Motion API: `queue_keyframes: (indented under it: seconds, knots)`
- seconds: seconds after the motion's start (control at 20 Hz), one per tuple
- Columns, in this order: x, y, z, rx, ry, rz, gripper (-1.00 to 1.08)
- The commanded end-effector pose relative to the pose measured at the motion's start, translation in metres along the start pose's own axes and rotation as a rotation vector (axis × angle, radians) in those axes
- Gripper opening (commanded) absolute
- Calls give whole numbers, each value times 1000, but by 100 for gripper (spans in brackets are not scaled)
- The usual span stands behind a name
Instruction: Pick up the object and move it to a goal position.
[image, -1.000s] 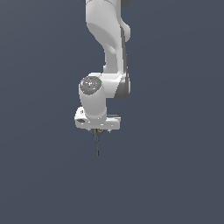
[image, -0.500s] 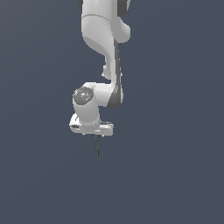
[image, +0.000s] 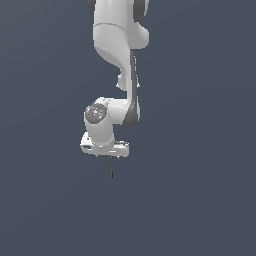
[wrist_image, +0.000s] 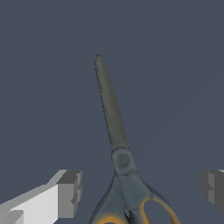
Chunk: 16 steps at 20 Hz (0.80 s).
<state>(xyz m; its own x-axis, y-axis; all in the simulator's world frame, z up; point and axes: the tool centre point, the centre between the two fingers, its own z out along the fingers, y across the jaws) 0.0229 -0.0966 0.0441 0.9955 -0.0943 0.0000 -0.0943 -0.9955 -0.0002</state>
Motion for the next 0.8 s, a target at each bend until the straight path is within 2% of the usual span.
queue_keyframes:
  seconds: [0.0, 0.45, 0.5, 0.75]
  knots:
    - [-1, 0, 13, 0, -1, 0, 100]
    - [0, 1, 36, 0, 0, 0, 100]
    - [0, 1, 36, 0, 0, 0, -100]
    - [0, 1, 36, 0, 0, 0, -100]
